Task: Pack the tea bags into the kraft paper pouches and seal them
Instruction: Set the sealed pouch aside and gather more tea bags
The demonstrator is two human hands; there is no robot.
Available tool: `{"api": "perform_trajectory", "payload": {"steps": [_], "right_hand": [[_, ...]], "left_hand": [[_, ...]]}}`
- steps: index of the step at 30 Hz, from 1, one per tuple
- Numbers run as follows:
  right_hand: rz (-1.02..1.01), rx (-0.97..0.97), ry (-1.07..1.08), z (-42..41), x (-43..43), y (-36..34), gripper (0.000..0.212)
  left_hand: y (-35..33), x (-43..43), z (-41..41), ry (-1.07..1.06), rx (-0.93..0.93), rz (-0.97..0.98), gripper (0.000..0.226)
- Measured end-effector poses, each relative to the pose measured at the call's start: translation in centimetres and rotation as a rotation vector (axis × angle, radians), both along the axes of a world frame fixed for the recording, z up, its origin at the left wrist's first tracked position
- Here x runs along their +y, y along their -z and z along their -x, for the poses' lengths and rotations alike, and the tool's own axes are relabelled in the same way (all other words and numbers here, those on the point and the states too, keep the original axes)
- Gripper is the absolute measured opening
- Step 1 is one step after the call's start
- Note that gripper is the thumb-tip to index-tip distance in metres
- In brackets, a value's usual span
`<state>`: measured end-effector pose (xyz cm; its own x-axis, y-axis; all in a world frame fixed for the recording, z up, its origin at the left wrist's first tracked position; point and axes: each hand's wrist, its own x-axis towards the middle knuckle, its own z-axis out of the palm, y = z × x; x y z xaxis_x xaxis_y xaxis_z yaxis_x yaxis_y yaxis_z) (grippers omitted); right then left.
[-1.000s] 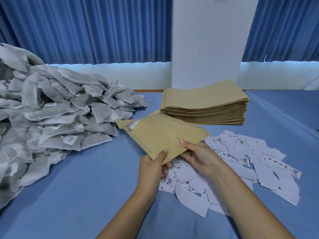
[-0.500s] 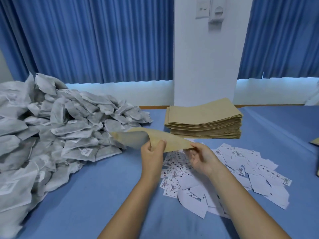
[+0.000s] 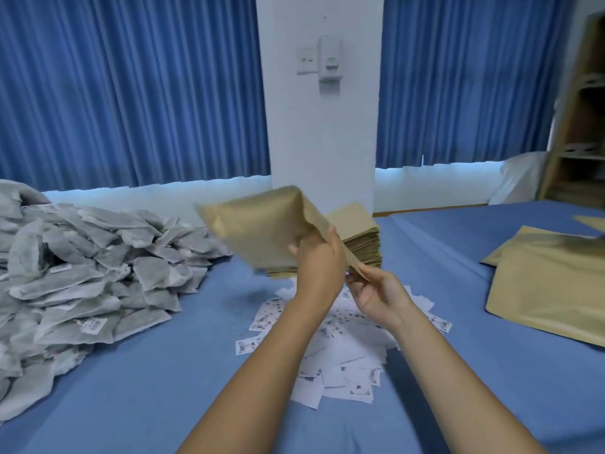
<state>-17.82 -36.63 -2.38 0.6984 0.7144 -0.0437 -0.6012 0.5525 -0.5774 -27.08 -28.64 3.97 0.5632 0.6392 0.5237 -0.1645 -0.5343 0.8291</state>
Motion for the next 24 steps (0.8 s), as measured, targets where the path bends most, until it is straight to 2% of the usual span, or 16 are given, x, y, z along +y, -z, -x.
{"api": "perform_trajectory", "payload": {"steps": [3,5,7,10,13,15,17,20,22,24], "right_hand": [[-0.07,0.035,0.006,-1.0,-2.6,-0.1,0.034],[-0.095,0.061,0.034,-1.7,-4.5,0.0,0.035],[-0.127,0.091,0.083,-2.7,-6.3,0.3,0.032],[-0.133,0.098,0.189,-4.0,-8.3,1.0,0.024],[-0.11,0.025,0.412,-5.3,-9.4,1.7,0.03],[-0.017,-0.053,0.561,-5.9,-10.3,2.0,0.038],[0.097,-0.129,0.698,-6.8,-11.7,2.2,0.043],[0.245,-0.239,0.894,-9.2,-13.8,1.1,0.043],[0.23,-0.264,1.008,-11.5,-15.1,-0.6,0.047],[0.086,-0.217,0.975,-14.0,-16.6,-2.6,0.052]], "left_hand": [[-1.3,-3.1,-1.2,0.093,-0.007,-0.205,0.025],[-1.8,-4.8,-2.5,0.175,0.01,-0.311,0.029],[-1.9,-6.2,-4.0,0.294,0.034,-0.251,0.03],[-0.8,-7.5,-6.3,0.317,0.032,-0.157,0.034],[1.4,-8.6,-8.9,0.303,0.203,-0.197,0.042],[2.8,-9.2,-10.4,0.339,0.265,-0.136,0.046],[3.6,-9.8,-11.6,0.42,0.254,-0.018,0.039],[3.5,-11.6,-13.3,0.651,0.311,0.196,0.015],[3.5,-12.9,-14.6,0.715,0.409,0.259,0.035],[3.8,-13.9,-15.9,0.702,0.494,0.19,0.053]]}}
